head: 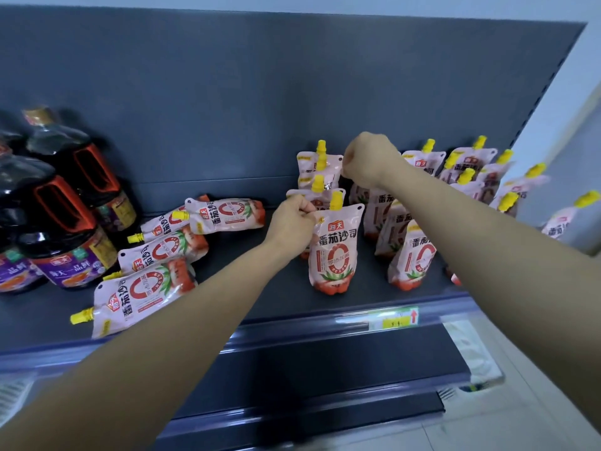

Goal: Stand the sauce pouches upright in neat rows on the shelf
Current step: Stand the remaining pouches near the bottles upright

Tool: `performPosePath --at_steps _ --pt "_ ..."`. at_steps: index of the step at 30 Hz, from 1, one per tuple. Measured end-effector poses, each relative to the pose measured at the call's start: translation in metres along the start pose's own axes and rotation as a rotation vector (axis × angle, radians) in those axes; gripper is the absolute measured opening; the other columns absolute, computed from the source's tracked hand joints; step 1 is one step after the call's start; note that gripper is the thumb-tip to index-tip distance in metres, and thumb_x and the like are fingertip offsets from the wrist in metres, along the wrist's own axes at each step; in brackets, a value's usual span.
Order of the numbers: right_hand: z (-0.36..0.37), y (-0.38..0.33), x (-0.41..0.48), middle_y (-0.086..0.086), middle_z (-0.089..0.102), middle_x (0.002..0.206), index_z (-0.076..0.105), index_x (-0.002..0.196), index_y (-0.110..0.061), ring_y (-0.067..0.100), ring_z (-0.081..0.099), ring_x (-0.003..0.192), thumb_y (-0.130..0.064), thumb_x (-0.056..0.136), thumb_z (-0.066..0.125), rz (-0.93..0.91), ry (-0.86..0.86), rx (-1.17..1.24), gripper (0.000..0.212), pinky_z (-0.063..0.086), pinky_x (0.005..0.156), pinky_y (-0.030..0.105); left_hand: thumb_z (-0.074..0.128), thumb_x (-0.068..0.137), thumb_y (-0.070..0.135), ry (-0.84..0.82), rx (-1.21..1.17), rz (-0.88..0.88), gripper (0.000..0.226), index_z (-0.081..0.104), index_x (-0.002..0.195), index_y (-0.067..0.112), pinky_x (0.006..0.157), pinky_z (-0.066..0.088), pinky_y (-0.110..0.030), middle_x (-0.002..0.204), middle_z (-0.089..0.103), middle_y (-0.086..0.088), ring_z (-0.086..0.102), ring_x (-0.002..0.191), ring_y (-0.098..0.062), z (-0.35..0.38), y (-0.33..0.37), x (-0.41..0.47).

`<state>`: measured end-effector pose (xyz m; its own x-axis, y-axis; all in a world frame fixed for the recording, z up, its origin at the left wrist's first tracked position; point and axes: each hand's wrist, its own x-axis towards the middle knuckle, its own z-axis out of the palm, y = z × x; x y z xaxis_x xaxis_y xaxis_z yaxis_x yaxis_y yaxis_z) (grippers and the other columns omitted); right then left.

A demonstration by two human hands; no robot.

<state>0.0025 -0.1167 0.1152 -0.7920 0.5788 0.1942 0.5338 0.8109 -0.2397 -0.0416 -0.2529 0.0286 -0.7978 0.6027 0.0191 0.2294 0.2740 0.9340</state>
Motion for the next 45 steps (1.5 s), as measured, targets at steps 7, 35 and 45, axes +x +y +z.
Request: performPosePath --at_steps 7,35,45 --pt "-0.008 -0.011 -0.009 0.018 0.070 0.108 0.070 0.103 0.002 0.036 0.065 0.105 -0.006 0.085 0.053 -0.060 0.022 0.050 0.026 0.056 0.086 0.039 0.054 0.091 0.010 -0.168 0.068 0.052 0.006 0.057 0.096 0.010 0.080 0.056 -0.050 0.101 0.068 -0.013 0.065 0.083 -0.026 -0.011 0.002 -0.011" --pt "-0.033 -0.035 -0.048 0.016 0.065 0.116 0.061 0.119 -0.005 0.035 0.062 0.104 -0.009 0.087 0.056 -0.214 -0.058 -0.208 0.032 0.055 0.087 0.042 0.058 0.088 0.026 -0.021 0.438 0.319 0.023 0.061 0.108 0.016 0.088 0.049 -0.032 0.110 0.064 0.001 0.060 0.102 -0.016 -0.054 0.034 -0.039" --pt "-0.054 -0.107 -0.049 0.014 0.060 0.121 0.056 0.122 -0.006 0.035 0.056 0.111 -0.020 0.090 0.056 -0.492 0.086 -0.469 0.034 0.046 0.089 0.043 0.055 0.088 0.030 0.434 1.059 0.650 0.041 0.052 0.123 0.008 0.094 0.035 -0.044 0.122 0.056 -0.013 0.049 0.114 -0.035 -0.149 0.058 -0.059"
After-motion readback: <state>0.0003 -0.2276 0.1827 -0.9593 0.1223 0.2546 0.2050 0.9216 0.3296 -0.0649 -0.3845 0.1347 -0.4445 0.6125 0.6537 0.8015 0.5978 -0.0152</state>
